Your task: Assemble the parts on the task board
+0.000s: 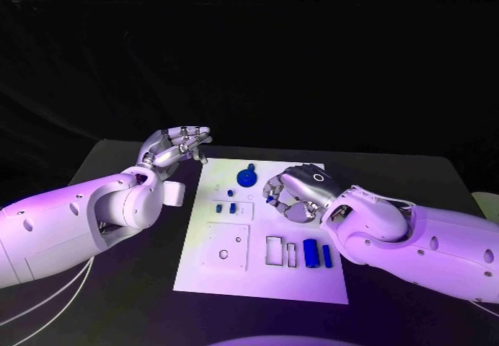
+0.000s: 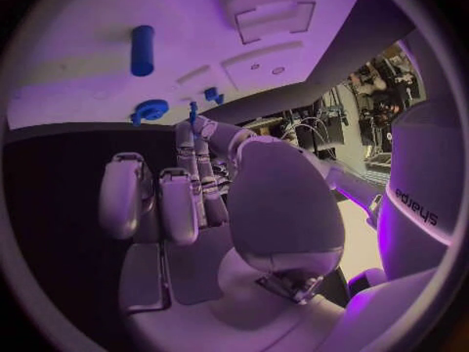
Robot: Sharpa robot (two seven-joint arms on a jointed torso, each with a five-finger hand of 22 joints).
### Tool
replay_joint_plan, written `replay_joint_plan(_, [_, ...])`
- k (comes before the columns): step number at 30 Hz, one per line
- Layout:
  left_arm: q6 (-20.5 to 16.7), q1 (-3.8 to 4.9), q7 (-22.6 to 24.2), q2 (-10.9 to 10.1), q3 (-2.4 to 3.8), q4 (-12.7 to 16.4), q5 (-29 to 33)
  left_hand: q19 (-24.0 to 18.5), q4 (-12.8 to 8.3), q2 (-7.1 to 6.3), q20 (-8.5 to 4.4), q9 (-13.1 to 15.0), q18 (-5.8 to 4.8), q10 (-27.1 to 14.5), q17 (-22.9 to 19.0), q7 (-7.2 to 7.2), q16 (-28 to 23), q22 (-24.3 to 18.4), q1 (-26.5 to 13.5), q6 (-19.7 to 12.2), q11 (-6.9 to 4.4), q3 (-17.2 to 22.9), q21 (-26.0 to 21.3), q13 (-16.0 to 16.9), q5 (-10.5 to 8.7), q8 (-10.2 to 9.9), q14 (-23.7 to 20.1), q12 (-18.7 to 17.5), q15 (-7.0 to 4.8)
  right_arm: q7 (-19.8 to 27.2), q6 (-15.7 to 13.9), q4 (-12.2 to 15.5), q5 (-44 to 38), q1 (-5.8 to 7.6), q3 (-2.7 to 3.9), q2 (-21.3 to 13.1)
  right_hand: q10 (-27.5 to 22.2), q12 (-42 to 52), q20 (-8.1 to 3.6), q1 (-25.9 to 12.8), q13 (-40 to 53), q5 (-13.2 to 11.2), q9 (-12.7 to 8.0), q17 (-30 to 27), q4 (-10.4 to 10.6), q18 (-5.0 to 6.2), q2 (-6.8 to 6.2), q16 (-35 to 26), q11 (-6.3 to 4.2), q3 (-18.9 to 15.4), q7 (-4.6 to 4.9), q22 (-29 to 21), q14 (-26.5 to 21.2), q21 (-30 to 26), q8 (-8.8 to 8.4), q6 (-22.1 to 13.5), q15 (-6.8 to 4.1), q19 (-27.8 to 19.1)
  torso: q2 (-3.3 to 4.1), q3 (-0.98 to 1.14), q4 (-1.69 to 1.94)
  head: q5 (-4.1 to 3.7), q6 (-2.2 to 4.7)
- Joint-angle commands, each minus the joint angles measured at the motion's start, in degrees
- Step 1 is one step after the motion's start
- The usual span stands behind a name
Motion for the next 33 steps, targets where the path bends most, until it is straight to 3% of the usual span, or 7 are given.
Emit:
replay_joint_plan(1, [0.8,-0.02,0.3,0.3,0.03,0.1,-0.2,-0.5,-0.4,-0.04,-0.03,-0.1,0.76,-0.4,-0.1,0.18,-0.3,-0.1,0.6,-0.3,0.01,-0.1,-0.2,0.1,0.12,-0.1,-0.5,0.3,0.03,1.6,-0.2,0.0,1.2,-0.39,0.01,1.3,0.0,-0.3,0.11,-0.5,0.0,-0.3,0.1,0.0,0.2,-0.38,-0.04,0.3,-0.31,0.0,-0.17,5.4,2.6,-0.2,0.18,0.2,-0.51,0.1,0.01,-0.20,0.11,1.08,-0.21])
replay_joint_plan(3, [0.8,-0.02,0.2,0.4,0.03,0.1,-0.2,-0.5,-0.4,-0.04,-0.03,-0.1,0.76,-0.4,-0.1,0.18,-0.3,-0.1,0.6,-0.3,0.01,-0.1,-0.2,0.1,0.12,-0.1,-0.5,0.3,0.03,1.9,0.1,-0.3,1.7,-0.73,-0.02,2.1,0.0,-0.3,0.11,-0.5,0.0,-0.3,0.1,-0.1,0.2,-0.35,0.00,0.3,-0.30,0.0,-0.17,5.3,2.6,-0.4,0.17,0.2,-0.51,0.0,0.02,-0.25,0.10,1.58,-0.36])
replay_joint_plan(11, [0.9,-0.03,0.2,0.8,0.02,0.0,-0.2,-0.5,-0.4,-0.04,-0.03,-0.1,0.76,-0.4,-0.1,0.18,-0.3,-0.1,0.6,-0.3,0.01,-0.1,-0.2,0.1,0.12,-0.1,-0.5,0.3,0.03,3.2,1.1,-2.2,3.3,-3.34,-0.29,4.9,-0.1,-0.4,0.10,-0.5,-0.1,-0.2,0.1,-0.1,0.3,-0.29,0.13,0.2,-0.29,0.1,-0.15,5.2,2.5,-0.6,0.11,0.1,-0.51,-0.1,0.08,-0.09,-0.08,3.73,-1.32])
replay_joint_plan(22, [1.1,-0.03,0.0,1.0,0.02,0.1,-0.3,-0.5,-0.4,-0.02,-0.01,-0.1,0.76,-0.6,-0.1,0.21,-0.3,-0.1,0.6,-0.4,0.04,-0.1,-0.3,0.1,0.13,-0.1,-0.5,0.3,0.05,4.3,0.9,-4.1,4.1,-6.40,-0.58,7.3,-0.1,-0.5,0.10,-0.5,-0.1,-0.2,0.1,-0.3,0.3,-0.26,0.22,0.2,-0.26,0.1,-0.11,5.1,2.5,-0.8,0.07,0.0,-0.50,-0.2,0.10,0.06,-0.09,5.07,-2.09])
replay_joint_plan(26, [1.2,-0.03,0.0,1.0,0.02,0.1,-0.5,-0.5,-0.4,-0.02,-0.01,-0.1,0.76,-0.6,-0.1,0.21,-0.3,-0.1,0.6,-0.4,0.04,-0.1,-0.3,0.1,0.13,-0.1,-0.5,0.3,0.05,4.6,0.3,-4.6,4.1,-6.92,-0.60,8.0,-0.2,-0.6,0.10,-0.5,-0.1,-0.1,0.1,-0.3,0.3,-0.28,0.29,0.2,-0.23,0.1,-0.08,5.2,2.5,-0.7,0.00,-0.1,-0.48,-0.1,0.09,0.12,-0.10,5.41,-2.25])
replay_joint_plan(33, [1.3,-0.03,-0.1,1.1,0.01,0.1,-1.0,-0.5,-0.4,-0.02,-0.01,-0.1,0.76,-0.6,-0.1,0.21,-0.3,-0.1,0.6,-0.4,0.04,-0.1,-0.3,0.1,0.13,-0.1,-0.5,0.3,0.05,4.9,0.0,-5.1,4.4,-7.46,-0.63,8.8,-0.2,-0.6,0.10,-0.5,-0.1,-0.1,0.1,-0.2,0.3,-0.25,0.29,0.2,-0.23,0.1,-0.07,5.1,2.5,-0.8,-0.01,-0.1,-0.48,-0.2,0.11,0.02,-0.06,5.80,-2.48])
